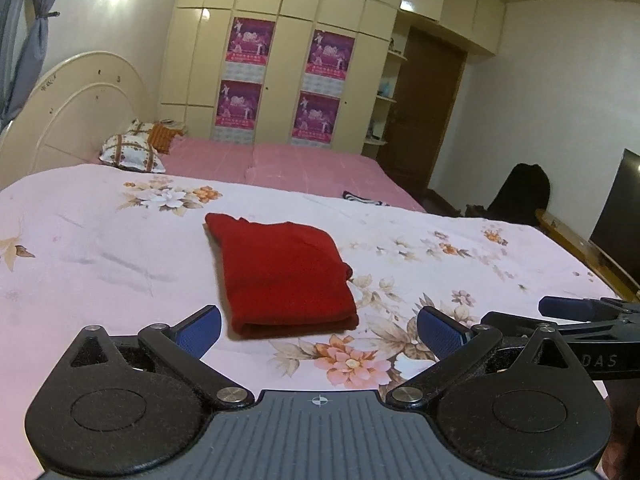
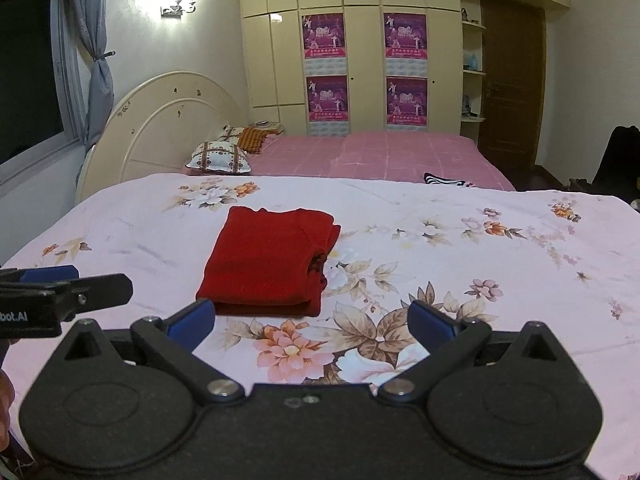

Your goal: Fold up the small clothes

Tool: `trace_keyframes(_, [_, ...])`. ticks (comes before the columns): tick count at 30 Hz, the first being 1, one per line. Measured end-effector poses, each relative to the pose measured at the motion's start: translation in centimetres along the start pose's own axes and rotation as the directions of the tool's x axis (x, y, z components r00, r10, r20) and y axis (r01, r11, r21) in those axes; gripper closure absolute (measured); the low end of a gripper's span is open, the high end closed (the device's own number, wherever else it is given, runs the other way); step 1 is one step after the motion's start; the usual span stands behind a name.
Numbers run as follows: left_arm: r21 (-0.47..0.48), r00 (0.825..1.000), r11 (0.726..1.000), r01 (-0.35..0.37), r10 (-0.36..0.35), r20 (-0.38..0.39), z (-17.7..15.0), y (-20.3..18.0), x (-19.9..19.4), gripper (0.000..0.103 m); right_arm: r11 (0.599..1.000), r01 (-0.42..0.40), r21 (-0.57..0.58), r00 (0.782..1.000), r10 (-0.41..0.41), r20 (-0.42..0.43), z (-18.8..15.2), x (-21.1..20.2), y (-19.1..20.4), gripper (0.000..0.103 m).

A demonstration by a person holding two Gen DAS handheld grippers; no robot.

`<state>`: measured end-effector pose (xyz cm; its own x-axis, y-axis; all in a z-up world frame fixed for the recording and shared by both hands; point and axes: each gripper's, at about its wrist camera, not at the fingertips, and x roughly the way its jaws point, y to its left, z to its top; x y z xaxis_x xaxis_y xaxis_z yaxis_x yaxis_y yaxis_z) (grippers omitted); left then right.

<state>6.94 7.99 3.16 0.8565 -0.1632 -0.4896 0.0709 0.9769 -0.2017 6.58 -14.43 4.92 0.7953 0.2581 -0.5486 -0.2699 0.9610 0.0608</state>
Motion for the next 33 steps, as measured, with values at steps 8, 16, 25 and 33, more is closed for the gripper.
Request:
trace_keyframes(8, [0.017,1.000,1.000,0.000,0.000,0.003,-0.04,-0.30,-0.21,0.000,1.000,0.024,0.003,1.000,-0.024,0.011,-0.11,-0.04,0.22,0.001])
trace_keyframes(16, [0.015,1.000,1.000,-0.005,0.005,0.009,-0.08,-0.25,-0.39,0.000,1.000,0.010,-0.012,1.000,-0.010,0.005,-0.09,0.27,0.55,0.001])
trace_keyframes(25, [0.022,1.000,1.000,0.000,0.000,0.010,-0.15,-0.25,-0.29,0.000,1.000,0.027,0.000,1.000,-0.027,0.008,0.00,0.19,0.21,0.001])
trace_keyframes(33, [0.022,1.000,1.000,-0.003,0.003,0.013,-0.14,-0.19,-0.24,0.000,0.999,0.035,-0.008,0.999,-0.035,0.007,-0.03,0.03,0.39,0.001])
